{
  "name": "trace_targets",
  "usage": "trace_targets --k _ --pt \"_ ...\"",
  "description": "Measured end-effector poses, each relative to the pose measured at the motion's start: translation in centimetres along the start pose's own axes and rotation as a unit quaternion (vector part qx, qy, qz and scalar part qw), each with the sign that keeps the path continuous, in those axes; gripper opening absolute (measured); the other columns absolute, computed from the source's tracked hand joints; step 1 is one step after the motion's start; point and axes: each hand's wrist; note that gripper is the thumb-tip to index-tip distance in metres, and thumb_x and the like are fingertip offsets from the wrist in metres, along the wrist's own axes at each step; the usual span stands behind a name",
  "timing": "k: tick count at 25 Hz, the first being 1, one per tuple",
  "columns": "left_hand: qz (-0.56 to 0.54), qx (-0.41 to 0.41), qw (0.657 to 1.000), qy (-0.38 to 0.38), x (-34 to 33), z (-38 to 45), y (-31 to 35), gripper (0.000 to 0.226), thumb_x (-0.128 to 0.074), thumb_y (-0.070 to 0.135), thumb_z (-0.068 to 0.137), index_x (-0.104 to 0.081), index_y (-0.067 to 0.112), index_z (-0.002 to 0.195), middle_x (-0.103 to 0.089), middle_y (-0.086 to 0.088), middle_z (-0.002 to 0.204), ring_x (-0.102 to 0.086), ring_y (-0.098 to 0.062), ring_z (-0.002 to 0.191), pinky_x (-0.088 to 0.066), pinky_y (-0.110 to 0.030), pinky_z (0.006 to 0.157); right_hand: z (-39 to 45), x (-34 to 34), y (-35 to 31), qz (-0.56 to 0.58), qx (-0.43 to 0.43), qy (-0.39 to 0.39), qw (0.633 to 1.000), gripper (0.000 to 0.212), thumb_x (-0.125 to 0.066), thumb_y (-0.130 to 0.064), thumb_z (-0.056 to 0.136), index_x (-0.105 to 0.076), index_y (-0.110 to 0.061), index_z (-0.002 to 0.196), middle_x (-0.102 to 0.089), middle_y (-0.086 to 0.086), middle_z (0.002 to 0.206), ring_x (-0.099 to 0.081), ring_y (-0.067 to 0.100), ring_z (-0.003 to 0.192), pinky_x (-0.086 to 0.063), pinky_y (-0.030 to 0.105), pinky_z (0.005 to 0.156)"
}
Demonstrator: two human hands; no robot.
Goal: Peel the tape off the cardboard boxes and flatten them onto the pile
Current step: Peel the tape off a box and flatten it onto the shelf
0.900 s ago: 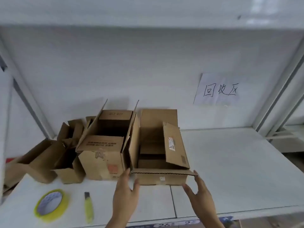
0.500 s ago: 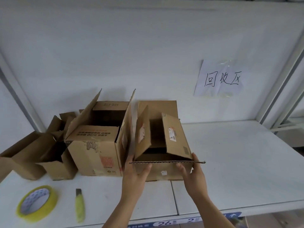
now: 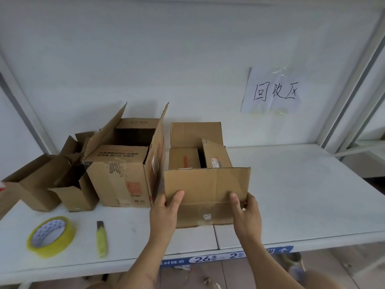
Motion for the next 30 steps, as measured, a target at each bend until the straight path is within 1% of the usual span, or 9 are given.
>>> trace_targets --k 4,8,14,19,23,25,27,29,30 --pt "-0.086 0.063 0.994 0.032 -0.9 0.2 0.1 0.026 -0.066 0.052 0.084 -0.068 0.032 0.099 -0.070 0.014 0.099 -0.063 -0.006 0.097 -0.051 -0.028 0.082 0.6 0.4 0.4 0.147 -0.095 -0.013 0.984 0.067 -0.036 -0.069 0.090 -0.046 -0.024 0.139 -0.051 -0.005 0.133 -0.048 0.015 0.118 -0.039 0.034 0.099" --pt "-0.188 0.097 0.974 0.076 -1.4 -0.6 1.2 0.040 -0.064 0.056 0.082 -0.066 0.029 0.110 -0.070 0.016 0.105 -0.062 -0.005 0.102 -0.045 -0.022 0.081 0.9 0.1 0.8 0.272 -0.166 -0.013 0.948 0.069 -0.034 -0.073 0.090 -0.036 -0.033 0.146 -0.044 -0.003 0.146 -0.046 0.025 0.131 -0.037 0.049 0.111" --pt "-0.287 0.235 0.925 0.074 -3.1 -2.3 1.7 0.064 -0.050 0.072 0.080 -0.055 0.022 0.120 -0.065 0.008 0.108 -0.062 -0.019 0.104 -0.050 -0.045 0.096 2.4 2.6 -5.1 0.319 -0.040 0.039 0.946 0.039 -0.037 -0.061 0.097 -0.044 -0.042 0.130 -0.051 -0.024 0.119 -0.049 0.005 0.117 -0.040 0.025 0.091" --pt "-0.296 0.353 0.887 0.010 -3.5 -2.6 0.1 0.093 -0.061 0.073 0.074 -0.036 0.024 0.148 -0.051 -0.011 0.141 -0.058 -0.031 0.117 -0.041 -0.048 0.108 3.2 3.6 -8.1 0.268 0.071 -0.015 0.961 0.050 -0.038 -0.064 0.094 -0.049 -0.041 0.137 -0.056 -0.022 0.132 -0.050 -0.003 0.123 -0.038 0.027 0.104" --pt "-0.334 0.420 0.839 -0.090 -3.2 -2.3 -0.6 0.098 -0.055 0.072 0.081 -0.019 0.017 0.154 -0.051 -0.019 0.140 -0.057 -0.035 0.118 -0.034 -0.052 0.111 2.6 2.4 -10.0 0.213 0.133 -0.070 0.966 0.046 -0.042 -0.051 0.099 -0.043 -0.039 0.144 -0.049 -0.028 0.140 -0.040 -0.017 0.125 -0.033 0.007 0.102" --pt "-0.288 0.427 0.850 -0.107 -2.8 -1.8 -0.6 0.094 -0.056 0.070 0.082 -0.021 0.019 0.153 -0.053 -0.019 0.137 -0.057 -0.033 0.116 -0.037 -0.052 0.109 2.5 1.6 -10.4 0.185 0.145 -0.089 0.968 0.043 -0.046 -0.041 0.101 -0.043 -0.039 0.144 -0.048 -0.032 0.134 -0.039 -0.029 0.115 -0.032 -0.003 0.093" --pt "-0.154 0.379 0.911 -0.054 -2.6 -1.0 -0.4 0.093 -0.065 0.064 0.081 -0.023 0.022 0.153 -0.040 -0.009 0.149 -0.045 -0.029 0.130 -0.034 -0.047 0.111 2.5 0.8 -10.2 0.158 0.158 -0.091 0.970 0.041 -0.047 -0.037 0.101 -0.045 -0.038 0.142 -0.050 -0.031 0.131 -0.042 -0.028 0.113 -0.035 -0.002 0.093" --pt "0.000 0.180 0.983 0.044 -2.1 0.6 0.5 0.100 -0.071 0.054 0.080 -0.011 0.025 0.155 -0.015 0.000 0.161 -0.023 -0.025 0.144 -0.025 -0.046 0.116 2.5 0.0 -9.7 0.164 0.156 -0.093 0.970 0.036 -0.047 -0.037 0.101 -0.049 -0.041 0.137 -0.053 -0.024 0.134 -0.046 -0.016 0.121 -0.038 0.009 0.103" --pt "0.107 0.045 0.991 0.072 -1.7 1.7 1.2 0.100 -0.070 0.050 0.080 -0.008 0.027 0.155 -0.008 0.000 0.162 -0.013 -0.025 0.147 -0.020 -0.048 0.118 2.6 -0.4 -9.5 0.177 0.144 -0.100 0.968 0.033 -0.047 -0.036 0.102 -0.050 -0.043 0.134 -0.054 -0.021 0.135 -0.047 -0.011 0.124 -0.037 0.013 0.106"
Point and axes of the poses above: each hand's wrist, its own z-axis towards the middle knuckle, its own x-axis out of the back of the hand, y = z × x
